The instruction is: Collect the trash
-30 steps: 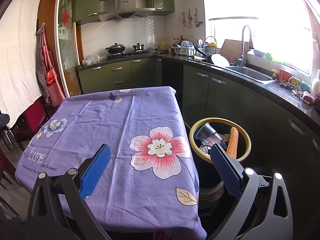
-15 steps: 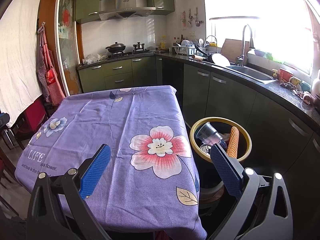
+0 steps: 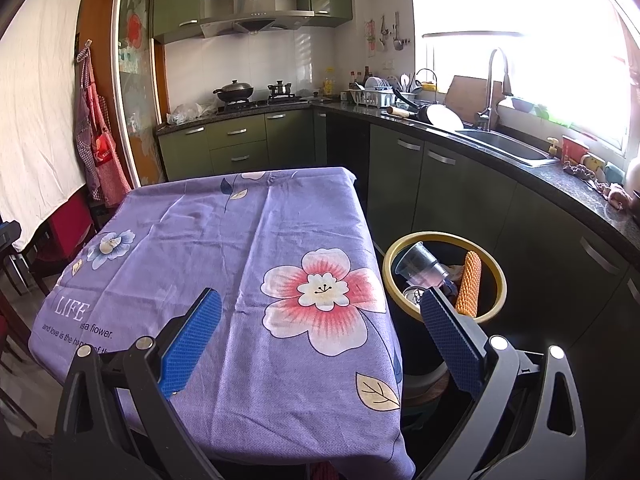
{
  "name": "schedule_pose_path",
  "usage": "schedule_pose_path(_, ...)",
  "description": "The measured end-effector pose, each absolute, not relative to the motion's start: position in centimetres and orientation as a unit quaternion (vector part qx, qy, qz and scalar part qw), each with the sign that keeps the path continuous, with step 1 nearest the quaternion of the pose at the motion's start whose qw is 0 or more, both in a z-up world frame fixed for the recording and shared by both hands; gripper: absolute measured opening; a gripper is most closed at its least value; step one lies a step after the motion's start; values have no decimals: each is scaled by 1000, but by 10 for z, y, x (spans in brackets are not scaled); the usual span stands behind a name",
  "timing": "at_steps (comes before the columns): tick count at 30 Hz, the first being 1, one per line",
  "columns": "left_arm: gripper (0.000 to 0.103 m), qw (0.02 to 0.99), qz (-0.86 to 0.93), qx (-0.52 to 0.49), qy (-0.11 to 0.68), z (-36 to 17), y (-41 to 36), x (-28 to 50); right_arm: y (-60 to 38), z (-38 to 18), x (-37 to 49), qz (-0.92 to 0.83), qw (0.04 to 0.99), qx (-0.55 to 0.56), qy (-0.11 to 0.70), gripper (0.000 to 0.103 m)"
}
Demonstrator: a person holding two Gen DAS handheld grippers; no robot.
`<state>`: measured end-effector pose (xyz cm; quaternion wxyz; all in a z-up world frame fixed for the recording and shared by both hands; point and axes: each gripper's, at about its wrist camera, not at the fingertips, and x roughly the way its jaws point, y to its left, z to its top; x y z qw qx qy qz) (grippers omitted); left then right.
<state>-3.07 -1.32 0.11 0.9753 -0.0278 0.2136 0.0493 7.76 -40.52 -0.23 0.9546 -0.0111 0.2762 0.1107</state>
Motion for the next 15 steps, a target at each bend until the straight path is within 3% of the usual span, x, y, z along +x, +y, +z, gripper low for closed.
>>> schedule_pose_path(15,96,957,36,-47,284,-16,11,25,-399,-7,115,125,945,-25,301,98)
